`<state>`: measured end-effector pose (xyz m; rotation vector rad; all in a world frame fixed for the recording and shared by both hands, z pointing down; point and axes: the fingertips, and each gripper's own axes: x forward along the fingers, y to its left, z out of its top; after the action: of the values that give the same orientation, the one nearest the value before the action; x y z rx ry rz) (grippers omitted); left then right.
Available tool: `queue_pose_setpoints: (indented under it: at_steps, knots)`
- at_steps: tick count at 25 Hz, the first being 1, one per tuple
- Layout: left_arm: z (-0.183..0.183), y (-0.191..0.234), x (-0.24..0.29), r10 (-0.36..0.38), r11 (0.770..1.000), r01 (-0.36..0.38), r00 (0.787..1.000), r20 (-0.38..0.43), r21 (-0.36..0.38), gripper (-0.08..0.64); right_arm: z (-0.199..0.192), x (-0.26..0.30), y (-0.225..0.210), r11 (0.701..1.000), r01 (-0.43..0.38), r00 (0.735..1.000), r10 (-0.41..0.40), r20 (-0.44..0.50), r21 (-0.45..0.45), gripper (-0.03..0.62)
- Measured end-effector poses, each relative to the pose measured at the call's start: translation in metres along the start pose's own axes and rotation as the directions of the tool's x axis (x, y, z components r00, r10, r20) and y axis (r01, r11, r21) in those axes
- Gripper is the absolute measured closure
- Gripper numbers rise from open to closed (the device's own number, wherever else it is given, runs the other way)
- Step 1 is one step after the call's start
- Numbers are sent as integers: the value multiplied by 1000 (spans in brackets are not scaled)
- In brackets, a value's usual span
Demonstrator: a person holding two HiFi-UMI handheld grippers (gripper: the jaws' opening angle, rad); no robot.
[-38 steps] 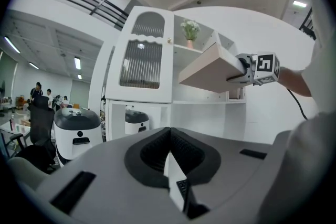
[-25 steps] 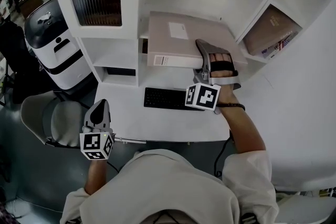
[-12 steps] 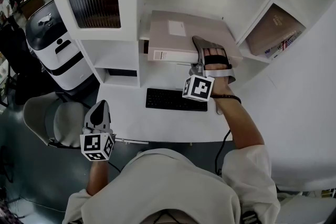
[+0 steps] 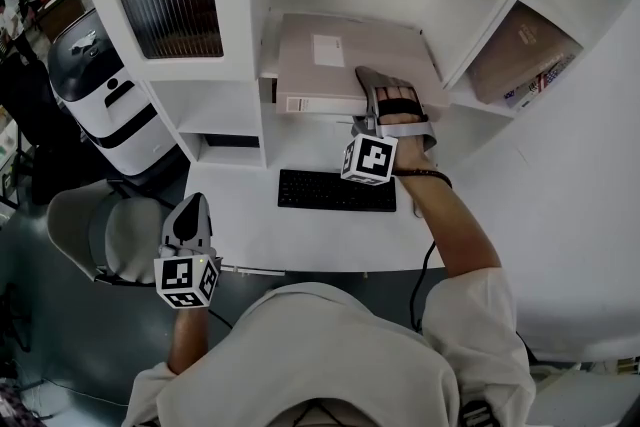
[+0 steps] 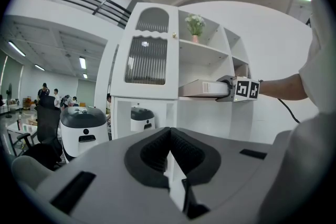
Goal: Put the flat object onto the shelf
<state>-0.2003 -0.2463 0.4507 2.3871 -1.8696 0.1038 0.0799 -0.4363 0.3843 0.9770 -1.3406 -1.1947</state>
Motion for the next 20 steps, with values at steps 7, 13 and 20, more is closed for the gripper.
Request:
queue_pose_setpoints:
  at_steps: [7,13,20]
  knots:
    - [-3,-2,6,-1,1000,1,1000,-7,-5,568,1,12,10,996,-80,997,79,24,34,235]
    - [-2,-4,14,-2,1000,2,1000,-7,-10,568,1,23,10,980,-185,983,184,26,76,213]
    - [-3,-5,23,-1,1000,1,1000,-10,-16,568,3,40,8,964,-239,971,236,34,113,202]
